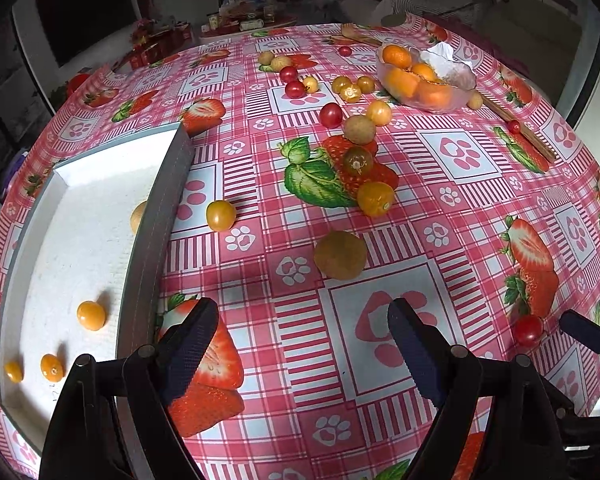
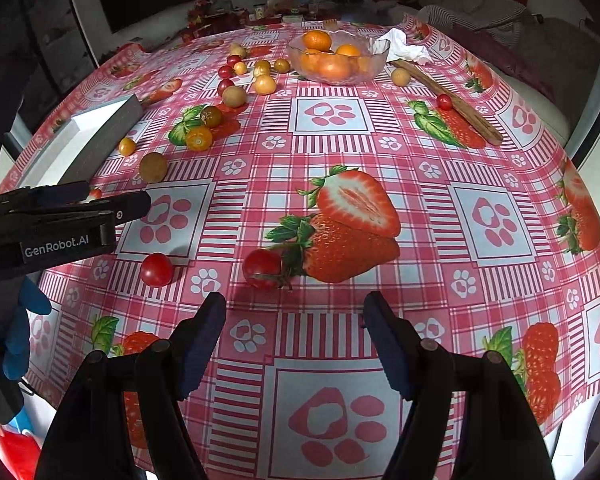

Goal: Organize fruits
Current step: 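Grasp a red cherry tomato with the right gripper while the left grasps a brown fruit, then carry the red tomato and brown fruit over the white tray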

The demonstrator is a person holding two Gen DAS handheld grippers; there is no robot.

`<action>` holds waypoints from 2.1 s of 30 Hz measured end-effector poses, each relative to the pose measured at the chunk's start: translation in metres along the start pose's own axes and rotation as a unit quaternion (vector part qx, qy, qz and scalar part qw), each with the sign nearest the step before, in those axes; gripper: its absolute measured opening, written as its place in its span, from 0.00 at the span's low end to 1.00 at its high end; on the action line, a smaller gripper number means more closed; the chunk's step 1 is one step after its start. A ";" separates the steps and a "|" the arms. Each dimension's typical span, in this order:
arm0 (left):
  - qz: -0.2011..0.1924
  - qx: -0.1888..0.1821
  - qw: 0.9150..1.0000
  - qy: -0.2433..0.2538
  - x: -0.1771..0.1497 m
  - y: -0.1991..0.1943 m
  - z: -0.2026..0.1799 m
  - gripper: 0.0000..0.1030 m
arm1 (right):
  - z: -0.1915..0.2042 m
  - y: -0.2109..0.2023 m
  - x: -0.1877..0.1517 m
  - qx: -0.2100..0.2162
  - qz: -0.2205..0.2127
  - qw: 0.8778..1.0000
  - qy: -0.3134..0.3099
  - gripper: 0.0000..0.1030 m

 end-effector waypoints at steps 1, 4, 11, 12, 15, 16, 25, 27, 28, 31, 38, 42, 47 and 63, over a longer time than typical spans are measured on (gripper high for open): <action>-0.002 0.000 1.000 0.004 0.003 0.001 -0.002 0.85 | 0.000 0.001 0.001 -0.001 -0.001 1.000 -0.003 0.73; -0.004 0.002 1.000 0.012 0.009 0.007 -0.009 0.85 | 0.001 0.004 0.005 -0.006 -0.004 1.000 -0.011 0.73; -0.005 -0.018 1.000 0.007 0.017 0.011 -0.018 0.69 | 0.009 0.012 0.011 -0.028 -0.005 0.999 -0.043 0.72; -0.007 -0.022 1.000 0.005 0.017 0.011 -0.018 0.61 | 0.010 0.013 0.012 -0.028 -0.005 0.999 -0.045 0.70; -0.009 -0.032 0.999 0.003 0.019 0.010 -0.021 0.48 | 0.014 0.014 0.014 -0.027 -0.006 0.998 -0.052 0.61; -0.012 -0.036 0.999 0.005 0.019 0.009 -0.022 0.37 | 0.015 0.015 0.015 -0.024 -0.005 0.998 -0.053 0.54; -0.016 -0.057 0.998 0.002 0.009 -0.006 -0.012 0.30 | 0.022 0.014 0.015 0.034 -0.001 0.999 -0.022 0.22; -0.023 -0.058 0.998 0.001 0.005 -0.013 -0.007 0.30 | 0.019 0.011 0.013 0.046 0.001 0.999 -0.007 0.22; -0.024 -0.059 0.998 -0.001 0.004 -0.017 -0.004 0.30 | 0.018 0.010 0.012 0.051 0.001 0.999 -0.001 0.22; -0.029 -0.064 0.998 -0.008 -0.003 -0.027 0.006 0.30 | 0.015 0.004 0.010 0.062 0.000 0.998 0.011 0.22; -0.036 -0.062 0.997 -0.023 -0.021 -0.044 0.035 0.30 | 0.014 -0.006 0.005 0.068 0.004 0.997 0.026 0.22; -0.043 -0.059 0.997 -0.038 -0.029 -0.054 0.056 0.30 | 0.019 -0.010 0.005 0.071 0.005 0.997 0.028 0.22; -0.055 -0.047 0.996 -0.055 -0.039 -0.064 0.088 0.30 | 0.037 -0.014 0.011 0.082 0.007 0.996 0.018 0.22; -0.040 0.033 0.988 -0.144 -0.081 -0.038 0.215 0.30 | 0.153 0.010 0.049 0.129 0.029 0.989 -0.062 0.22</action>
Point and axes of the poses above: each gripper's, at about its wrist camera, not at the fingertips, and y roughly the way its jaws point, z to its left, x to its top, the point moved 8 cm from there along y, roughly the way its jaws point, and after that the axes turned 14 degrees about x, right-handed, at the moved point
